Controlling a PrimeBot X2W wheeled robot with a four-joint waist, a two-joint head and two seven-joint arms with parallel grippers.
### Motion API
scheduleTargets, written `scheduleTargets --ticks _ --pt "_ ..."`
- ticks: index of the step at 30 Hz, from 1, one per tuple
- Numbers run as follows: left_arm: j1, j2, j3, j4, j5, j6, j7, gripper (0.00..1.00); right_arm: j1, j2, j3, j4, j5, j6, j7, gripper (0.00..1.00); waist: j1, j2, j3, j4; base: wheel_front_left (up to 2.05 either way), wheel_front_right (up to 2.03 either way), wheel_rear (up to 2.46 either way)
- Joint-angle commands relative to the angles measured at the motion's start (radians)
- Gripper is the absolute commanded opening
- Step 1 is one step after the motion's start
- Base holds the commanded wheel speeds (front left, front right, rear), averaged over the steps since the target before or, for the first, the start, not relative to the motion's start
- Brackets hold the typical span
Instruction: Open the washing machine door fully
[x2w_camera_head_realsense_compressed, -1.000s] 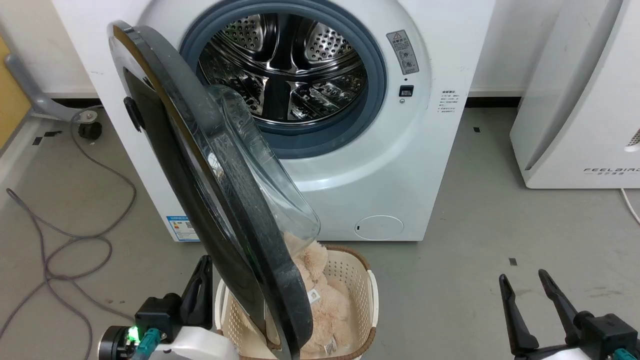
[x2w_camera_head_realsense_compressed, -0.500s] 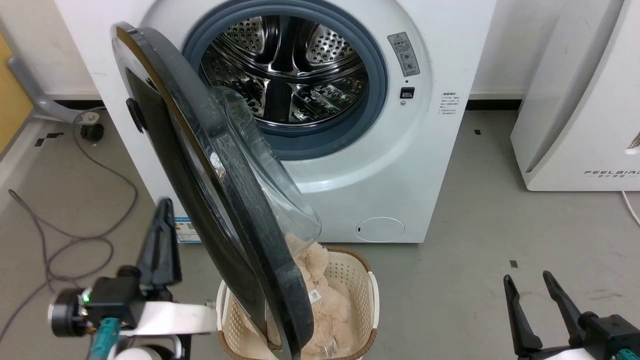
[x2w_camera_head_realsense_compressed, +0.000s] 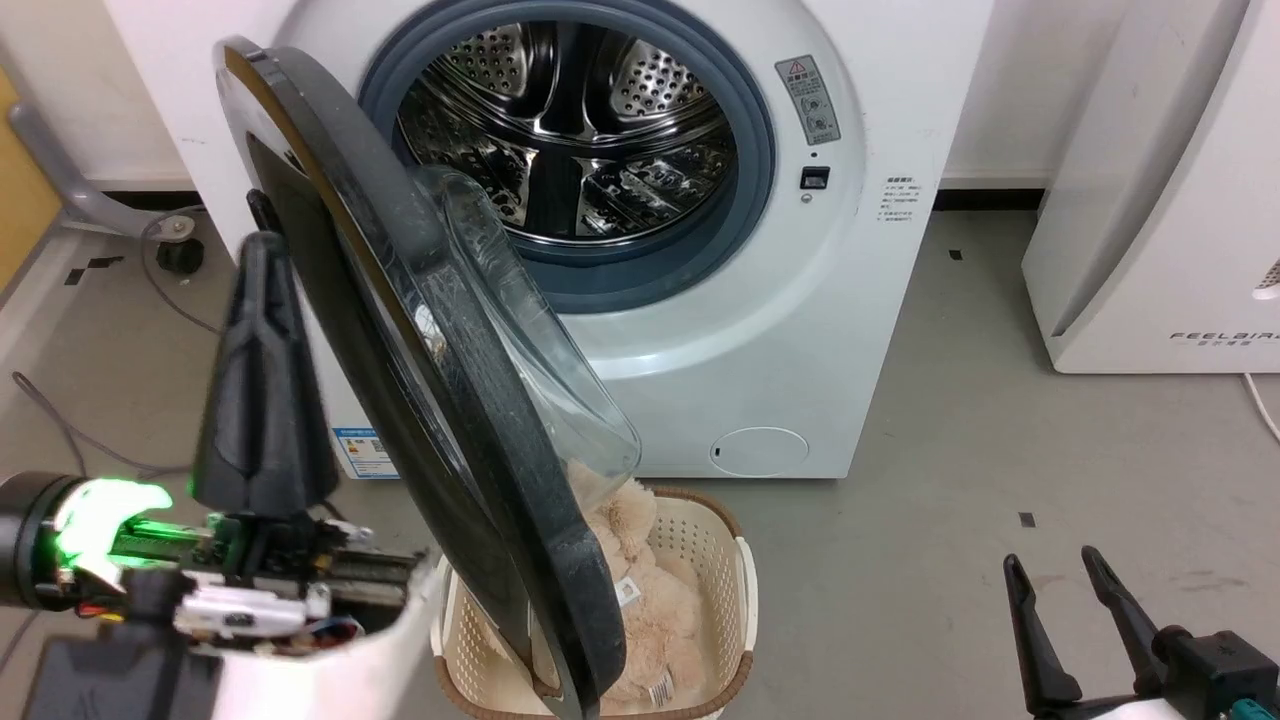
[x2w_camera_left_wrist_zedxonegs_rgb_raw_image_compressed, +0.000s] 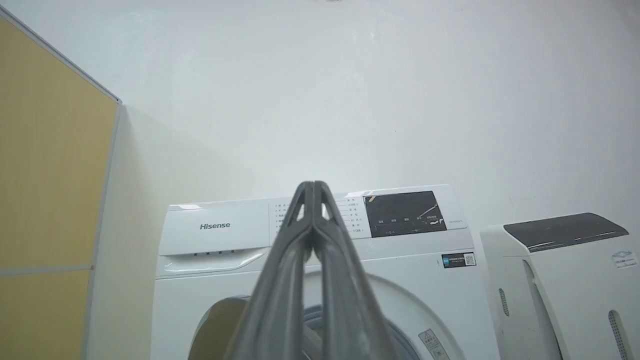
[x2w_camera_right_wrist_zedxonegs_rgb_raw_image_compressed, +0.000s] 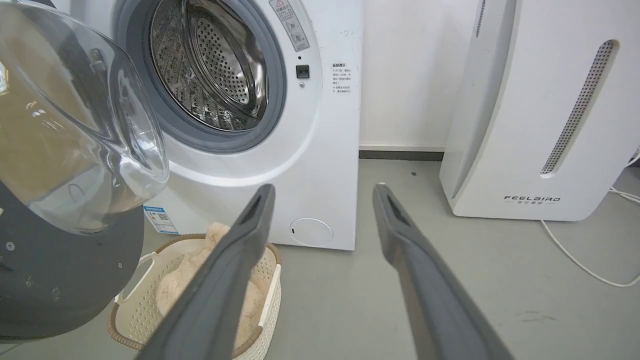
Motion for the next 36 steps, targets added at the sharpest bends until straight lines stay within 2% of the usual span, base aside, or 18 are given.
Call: scheduleTargets --ticks 1,5,11,19,20,28,36 --pt "-0.011 0.004 -0.019 -0.020 0.005 -0.010 -0.004 0.00 0.008 0.004 0.001 0.002 0.010 0.001 -0.002 1.00 -0.0001 0.0000 0.000 -0.001 0.00 0.00 0.00" --pt "0.006 -0.006 -0.104 -0.056 -0.024 -0.034 0.005 0.00 0.010 0.004 0.002 0.005 0.008 0.001 -0.001 1.00 -0.0001 0.0000 -0.002 -0.005 0.00 0.00 0.00" --pt "0.054 -0.015 -0.268 -0.028 -0.070 -0.078 0.068 0.00 0.012 0.004 0.003 0.011 0.007 0.001 0.003 1.00 -0.0001 0.0000 -0.005 -0.006 0.00 0.00 0.00" --pt "0.157 -0.019 -0.382 0.058 -0.102 -0.073 0.176 0.00 0.020 0.005 0.004 0.019 0.004 0.001 0.009 1.00 -0.0001 0.0000 -0.009 -0.010 0.00 0.00 0.00" --pt "0.199 -0.020 -0.424 0.112 -0.108 -0.069 0.226 0.00 0.021 0.005 0.004 0.021 0.003 0.001 0.011 1.00 -0.0001 0.0000 -0.007 -0.010 0.00 0.00 0.00" --pt "0.225 -0.022 -0.456 0.274 -0.122 -0.053 0.291 0.00 0.017 0.005 0.009 0.029 0.007 0.001 0.011 1.00 -0.0001 0.0000 0.001 -0.010 0.00 0.00 0.00" --pt "0.166 -0.027 -0.427 0.432 -0.125 0.017 0.252 0.00 0.014 0.005 0.015 0.045 0.011 0.001 0.013 1.00 -0.0001 0.0000 0.004 -0.017 0.00 0.00 0.00"
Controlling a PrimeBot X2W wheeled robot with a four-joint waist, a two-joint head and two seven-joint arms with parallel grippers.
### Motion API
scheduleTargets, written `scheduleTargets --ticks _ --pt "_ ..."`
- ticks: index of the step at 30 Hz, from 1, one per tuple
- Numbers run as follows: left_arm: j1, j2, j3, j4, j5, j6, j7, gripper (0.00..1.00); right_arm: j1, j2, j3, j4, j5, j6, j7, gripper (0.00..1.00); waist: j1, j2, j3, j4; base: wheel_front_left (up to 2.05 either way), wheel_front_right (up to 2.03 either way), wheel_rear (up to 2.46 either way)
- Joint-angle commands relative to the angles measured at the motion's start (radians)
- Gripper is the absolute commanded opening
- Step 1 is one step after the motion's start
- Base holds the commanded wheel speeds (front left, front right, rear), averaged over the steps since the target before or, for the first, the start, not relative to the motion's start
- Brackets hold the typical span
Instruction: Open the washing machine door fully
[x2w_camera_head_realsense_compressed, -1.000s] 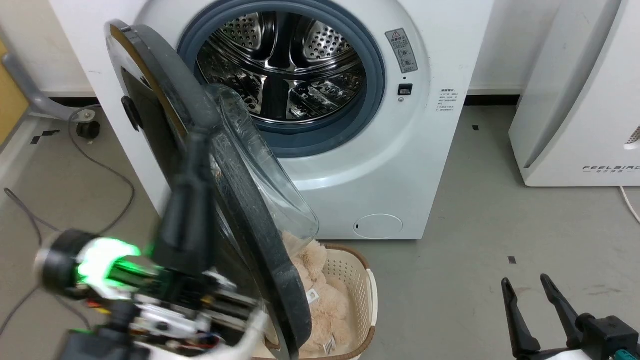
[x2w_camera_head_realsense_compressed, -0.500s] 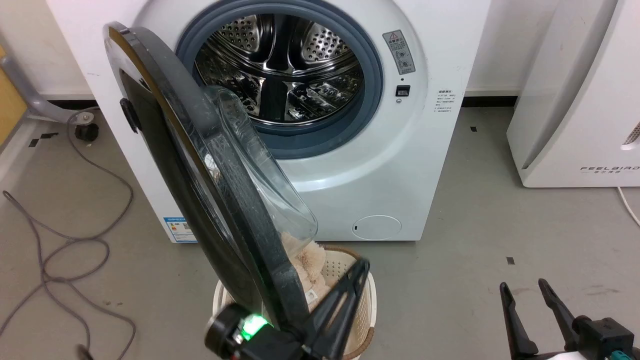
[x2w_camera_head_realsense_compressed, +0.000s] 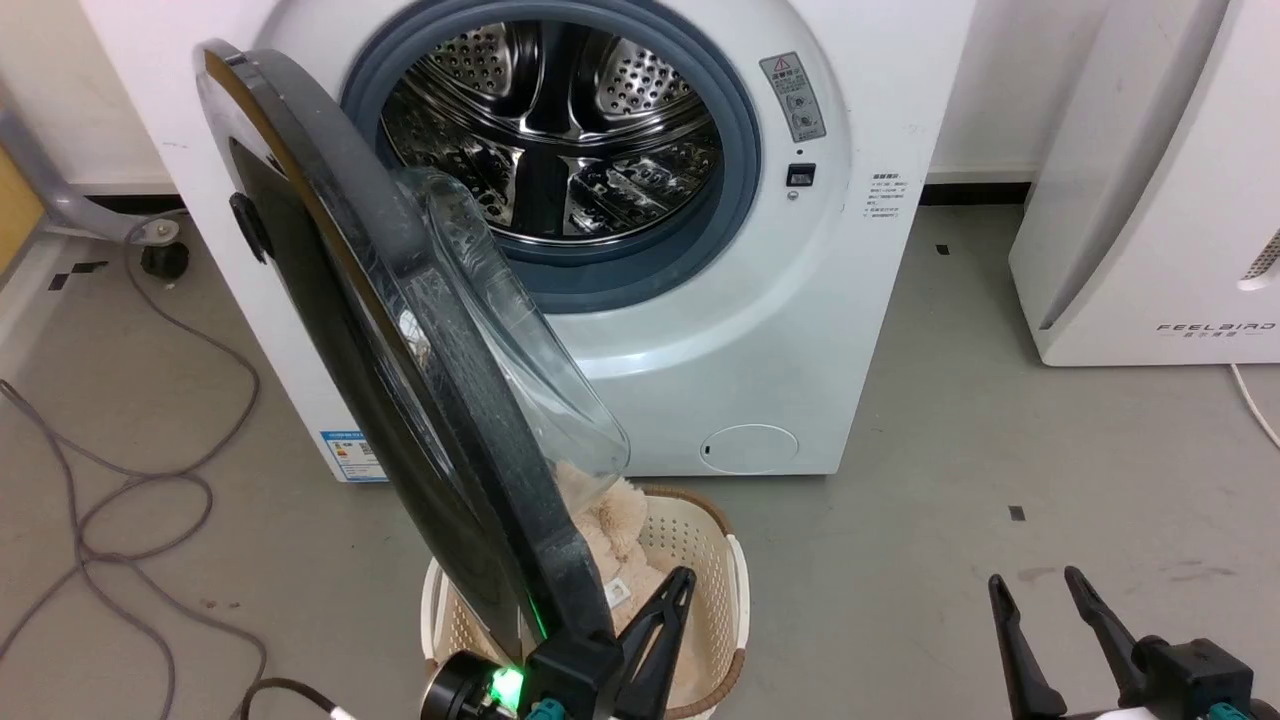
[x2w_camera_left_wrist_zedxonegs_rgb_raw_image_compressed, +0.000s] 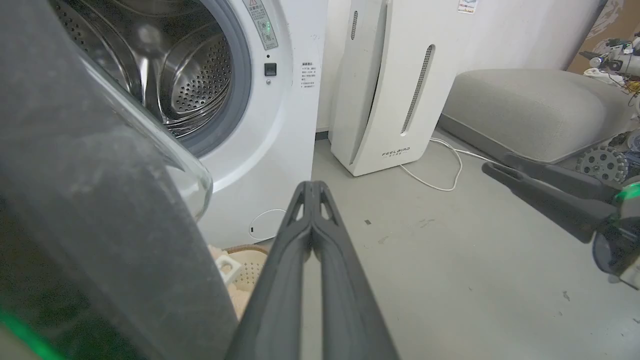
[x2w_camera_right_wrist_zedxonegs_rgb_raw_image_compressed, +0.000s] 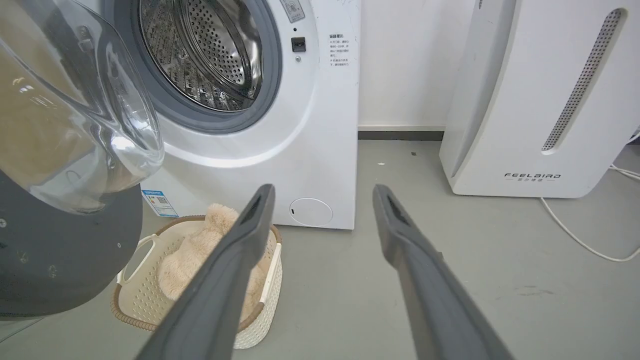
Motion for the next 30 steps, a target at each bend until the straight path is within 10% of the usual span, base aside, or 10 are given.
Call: scheduleTargets --ticks 1,18,30 --pt "-0.015 -0.001 0.004 0.006 -0.008 0.007 -0.007 0.00 0.010 0.004 0.001 0.003 0.012 0.001 0.000 1.00 0.0000 0.0000 0.001 -0.001 0.00 0.00 0.00" --pt "-0.009 -0.002 0.029 0.048 -0.028 0.089 -0.062 0.00 0.009 0.004 -0.012 0.017 0.022 0.001 -0.002 1.00 0.0000 0.0000 0.013 0.044 0.00 0.00 0.00" --pt "0.032 0.007 0.030 -0.040 -0.028 0.125 -0.065 0.00 0.019 0.004 -0.055 0.008 0.026 0.001 0.005 1.00 0.0000 0.0000 0.020 0.196 0.00 0.00 0.00"
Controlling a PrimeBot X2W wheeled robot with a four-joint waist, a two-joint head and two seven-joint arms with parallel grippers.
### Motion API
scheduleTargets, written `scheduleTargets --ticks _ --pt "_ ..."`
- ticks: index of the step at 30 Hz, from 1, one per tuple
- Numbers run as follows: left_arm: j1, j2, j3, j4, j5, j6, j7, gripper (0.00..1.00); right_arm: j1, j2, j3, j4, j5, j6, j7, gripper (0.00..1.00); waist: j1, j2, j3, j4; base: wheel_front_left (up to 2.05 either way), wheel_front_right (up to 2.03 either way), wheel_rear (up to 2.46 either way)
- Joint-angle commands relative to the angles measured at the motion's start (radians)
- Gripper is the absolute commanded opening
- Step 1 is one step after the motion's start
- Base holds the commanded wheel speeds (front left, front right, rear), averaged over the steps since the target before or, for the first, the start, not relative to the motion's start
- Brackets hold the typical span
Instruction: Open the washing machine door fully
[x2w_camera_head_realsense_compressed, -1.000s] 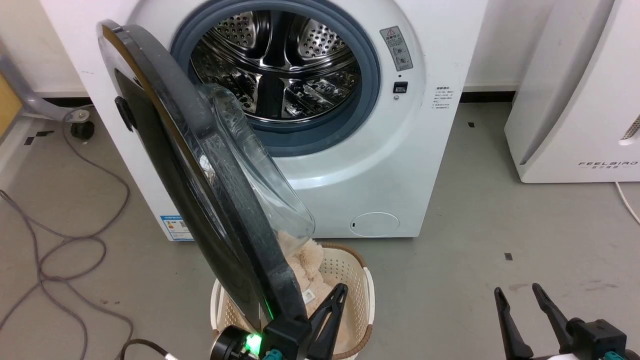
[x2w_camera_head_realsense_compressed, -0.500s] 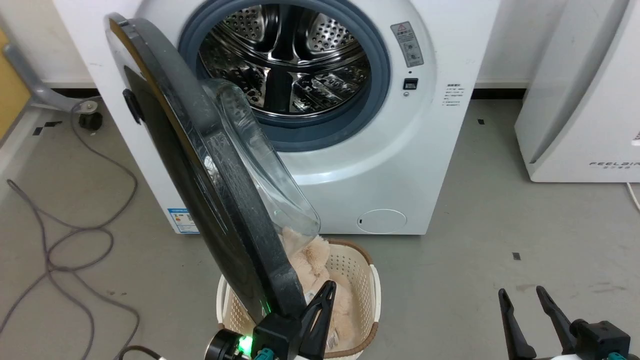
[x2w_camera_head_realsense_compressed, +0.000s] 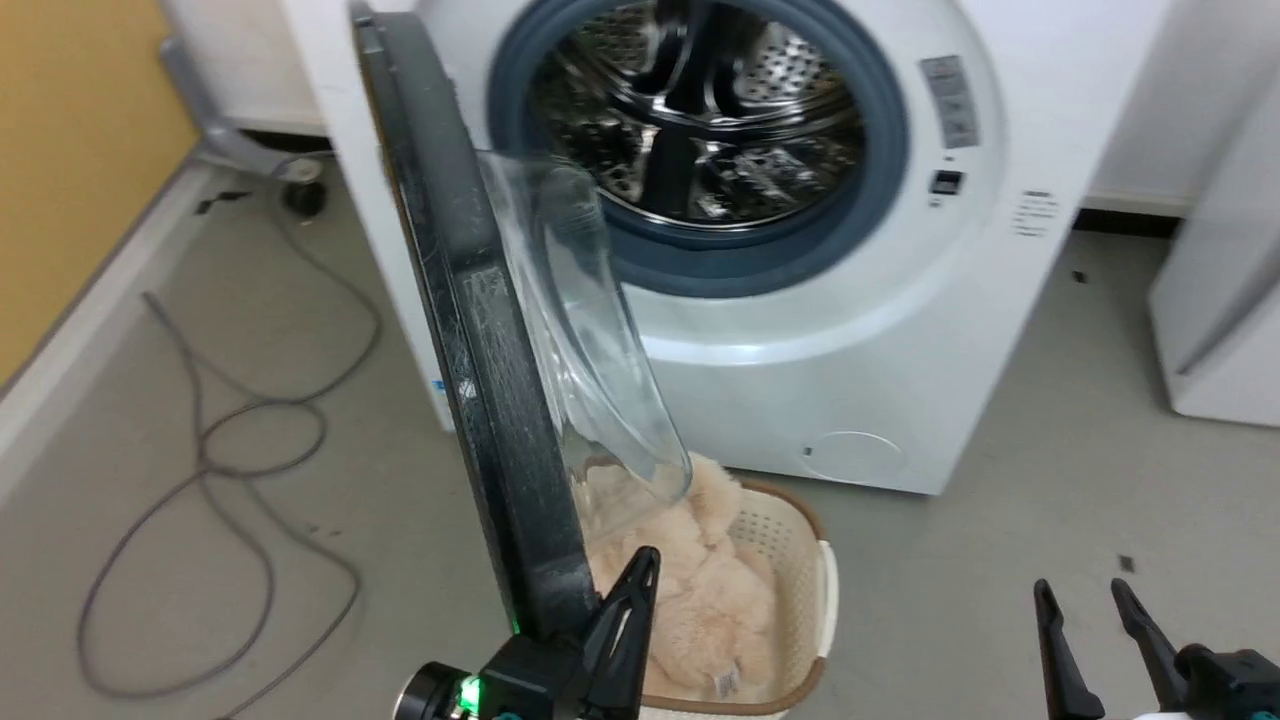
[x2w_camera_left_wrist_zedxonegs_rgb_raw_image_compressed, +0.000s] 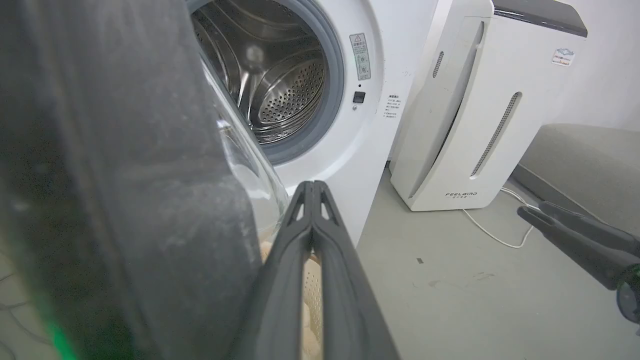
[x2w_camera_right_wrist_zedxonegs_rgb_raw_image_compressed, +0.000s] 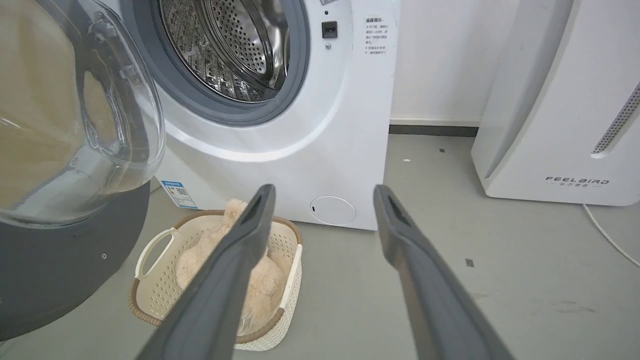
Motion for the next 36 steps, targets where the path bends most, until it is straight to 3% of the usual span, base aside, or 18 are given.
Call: scheduleTargets --ticks 1,11,20,28,36 --pt "0.015 0.012 0.011 -0.010 0.003 0.011 -0.005 0.00 0.013 0.004 -0.002 -0.005 0.000 0.001 0.001 1.00 0.0000 0.0000 0.003 0.044 0.00 0.00 0.00" --pt "0.045 0.043 0.079 -0.056 0.024 0.086 -0.020 0.00 0.006 0.004 -0.025 -0.026 -0.011 0.001 0.014 1.00 0.0000 0.0000 0.026 0.174 0.00 0.00 0.00" --pt "0.037 0.102 0.245 -0.032 -0.010 0.153 -0.057 0.00 -0.004 0.004 -0.029 -0.054 -0.027 0.001 0.028 1.00 0.0000 0.0000 0.037 0.214 0.00 0.00 0.00" --pt "-0.012 0.175 0.442 0.115 -0.115 0.163 -0.117 0.00 -0.004 0.004 -0.020 -0.083 -0.036 0.001 0.038 1.00 0.0000 0.0000 0.034 0.194 0.00 0.00 0.00" --pt "-0.097 0.238 0.562 0.294 -0.208 0.116 -0.161 0.00 -0.001 0.004 -0.025 -0.099 -0.034 0.001 0.048 1.00 0.0000 0.0000 0.049 0.173 0.00 0.00 0.00"
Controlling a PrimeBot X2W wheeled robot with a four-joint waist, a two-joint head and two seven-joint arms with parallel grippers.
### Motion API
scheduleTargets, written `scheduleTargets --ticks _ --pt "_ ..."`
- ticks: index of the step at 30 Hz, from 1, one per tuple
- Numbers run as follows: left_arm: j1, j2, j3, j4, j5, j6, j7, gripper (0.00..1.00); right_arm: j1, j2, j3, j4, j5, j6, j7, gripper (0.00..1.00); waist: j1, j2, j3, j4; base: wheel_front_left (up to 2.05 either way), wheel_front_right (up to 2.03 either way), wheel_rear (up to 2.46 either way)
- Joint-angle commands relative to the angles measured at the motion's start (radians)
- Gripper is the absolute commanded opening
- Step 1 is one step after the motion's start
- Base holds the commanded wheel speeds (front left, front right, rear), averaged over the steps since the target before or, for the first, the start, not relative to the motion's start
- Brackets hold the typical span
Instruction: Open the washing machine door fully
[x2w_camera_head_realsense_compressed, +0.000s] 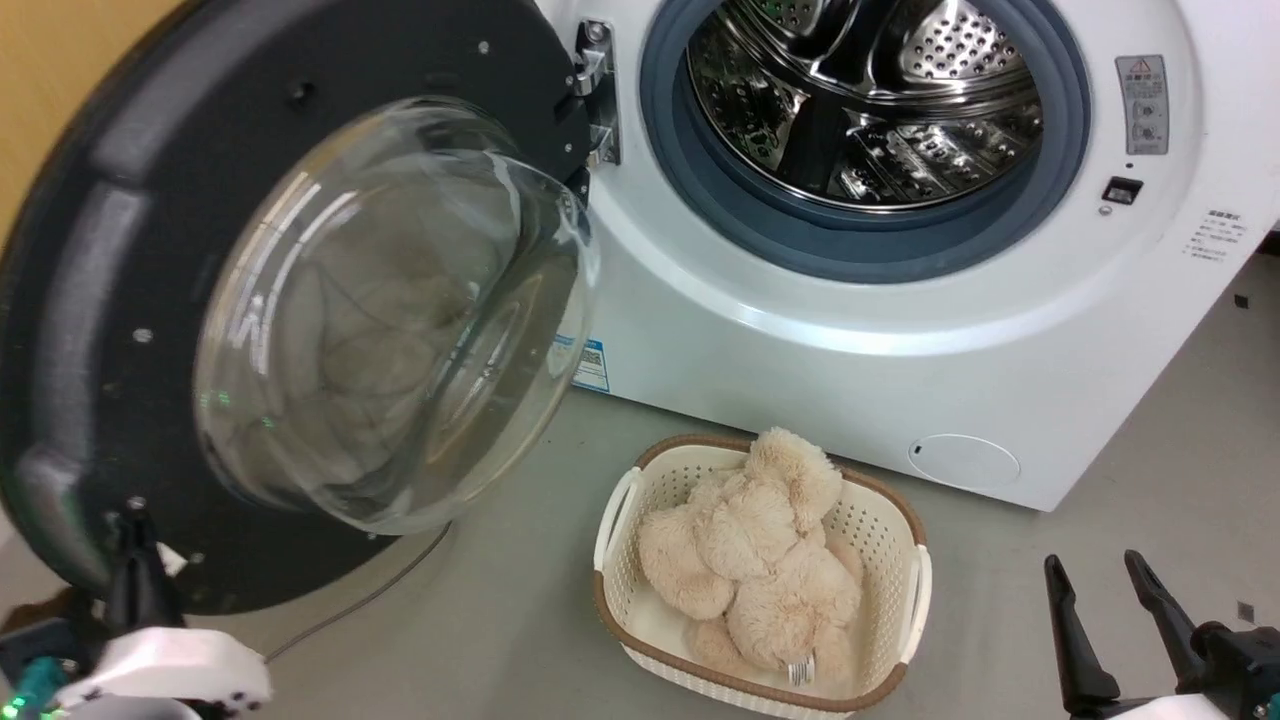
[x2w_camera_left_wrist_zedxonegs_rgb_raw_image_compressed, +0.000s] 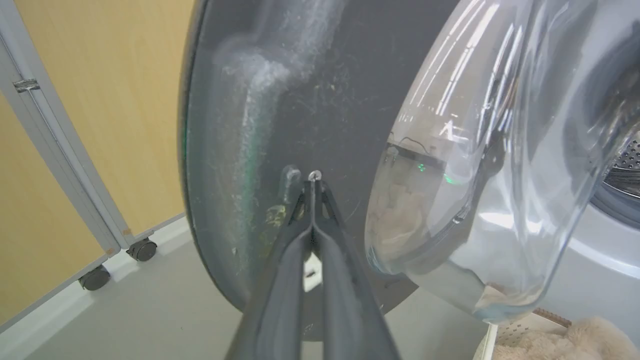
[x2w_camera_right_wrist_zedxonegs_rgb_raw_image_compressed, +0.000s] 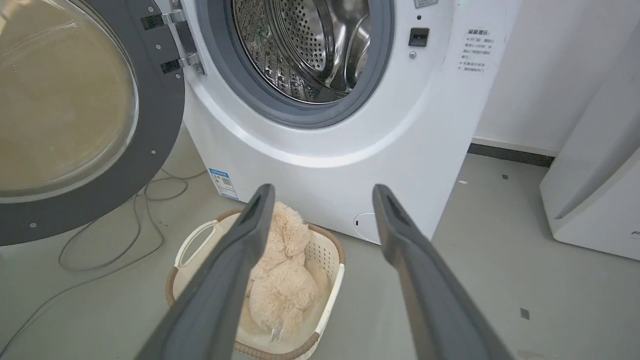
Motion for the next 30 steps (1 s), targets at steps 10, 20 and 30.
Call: scheduleTargets --ticks 10,20,30 --pt "-0.028 0.031 0.091 0.108 -0.034 -0.019 -0.040 0.00 -0.001 0.002 0.019 0.004 0.002 0.001 0.006 1.00 -0.0001 0.0000 -0.017 -0.047 0.00 0.00 0.00" --pt "0.115 -0.027 0.066 0.010 -0.013 -0.005 -0.043 0.00 0.008 0.002 0.043 0.021 0.006 0.001 -0.003 1.00 -0.0001 0.0000 -0.056 -0.082 0.00 0.00 0.00" --pt "0.201 -0.095 -0.083 -0.068 0.056 -0.011 -0.020 1.00 0.011 0.002 0.062 0.025 -0.005 0.001 -0.001 1.00 -0.0001 0.0000 -0.096 -0.122 0.00 0.00 0.00"
